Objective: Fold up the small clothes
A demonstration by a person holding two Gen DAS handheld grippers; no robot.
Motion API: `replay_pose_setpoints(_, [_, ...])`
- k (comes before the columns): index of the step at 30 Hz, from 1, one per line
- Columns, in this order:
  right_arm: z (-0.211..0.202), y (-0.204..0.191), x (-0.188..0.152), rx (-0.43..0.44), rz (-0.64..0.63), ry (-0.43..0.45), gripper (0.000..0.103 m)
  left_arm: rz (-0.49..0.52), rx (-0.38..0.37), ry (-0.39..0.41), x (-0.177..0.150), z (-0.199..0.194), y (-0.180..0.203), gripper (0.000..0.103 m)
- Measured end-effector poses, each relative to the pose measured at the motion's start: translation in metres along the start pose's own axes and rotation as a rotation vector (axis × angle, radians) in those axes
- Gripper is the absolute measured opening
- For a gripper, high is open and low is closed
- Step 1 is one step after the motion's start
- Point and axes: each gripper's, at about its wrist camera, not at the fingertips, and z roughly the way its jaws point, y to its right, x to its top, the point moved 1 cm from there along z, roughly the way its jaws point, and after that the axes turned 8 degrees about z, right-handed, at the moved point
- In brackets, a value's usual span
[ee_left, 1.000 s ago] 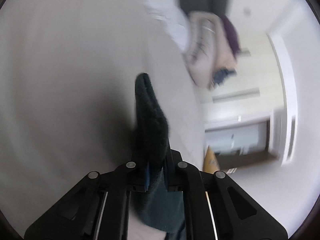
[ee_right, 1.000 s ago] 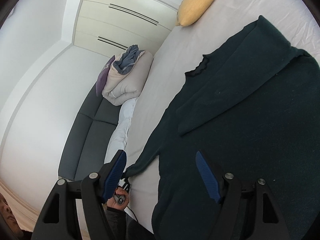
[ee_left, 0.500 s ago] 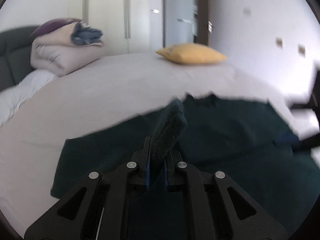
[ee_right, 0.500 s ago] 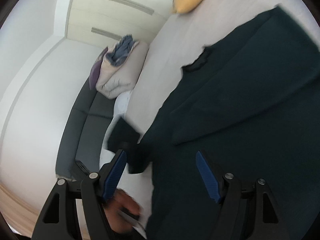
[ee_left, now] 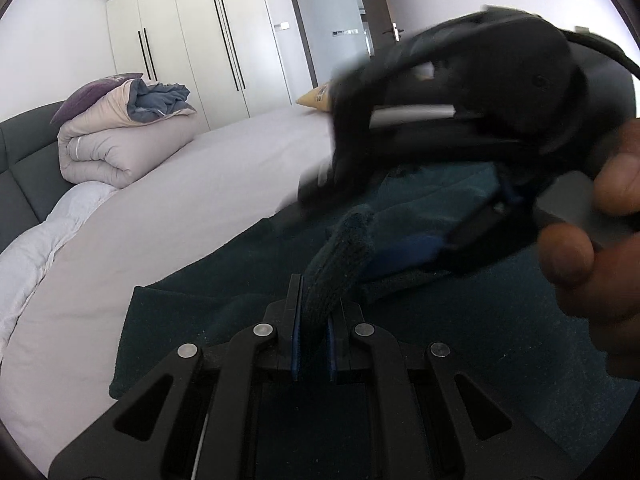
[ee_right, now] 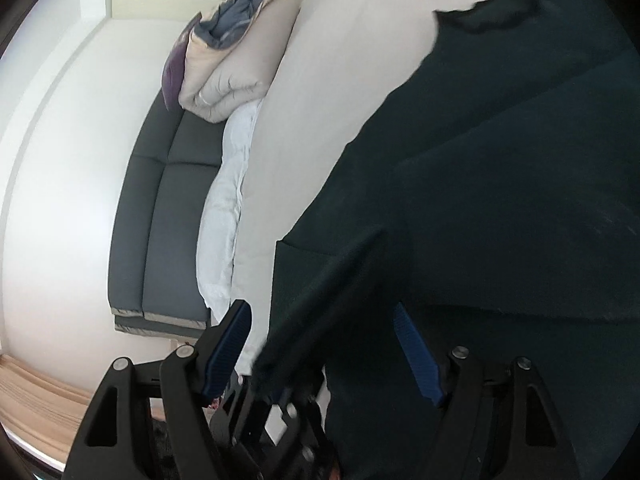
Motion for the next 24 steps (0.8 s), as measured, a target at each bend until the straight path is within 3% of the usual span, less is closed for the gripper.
replay_pose_setpoints(2, [0.007,-0.006,0.001,-0.060,-0.060,-0.026,0.027,-0.018,-0.020,-0.009,0.002,0.002,-0.005,0.009])
replay_pose_setpoints(3, [0.007,-0.008,0.000,-0.083,-0.086,-0.025,0.018,-0.030,-0.041,-0.016,0.005,0.008,-0.014,0.010])
replay_pose_setpoints(5, [0.002,-0.010,-0.001,-0.119,-0.121,-0.014,0.012,-0.075,-0.113,-0.044,0.004,0.011,-0.024,0.014])
replay_pose_setpoints(8, [-0.021,-0.008,0.002,-0.178,-0.155,0.031,0.009,-0.249,-0.281,-0.012,0.000,-0.007,-0.050,0.018])
replay_pose_setpoints(9, [-0.032,-0.006,0.005,-0.198,-0.164,0.054,0.009,-0.303,-0.301,0.005,-0.003,-0.013,-0.062,0.018])
replay_pose_setpoints(13, [-0.090,0.015,0.024,-0.287,-0.144,0.169,0.009,-0.498,-0.317,0.013,-0.015,-0.011,-0.121,0.018])
replay_pose_setpoints(17, [-0.138,0.043,0.042,-0.384,-0.106,0.247,0.009,-0.683,-0.310,-0.035,-0.027,0.021,-0.186,0.017])
replay_pose_setpoints(21, [-0.164,0.067,0.058,-0.438,-0.061,0.285,0.009,-0.691,-0.296,-0.078,-0.018,0.049,-0.208,0.017])
replay_pose_setpoints(24, [-0.168,0.076,0.067,-0.473,-0.058,0.295,0.009,-0.651,-0.337,-0.102,0.003,0.069,-0.201,0.017])
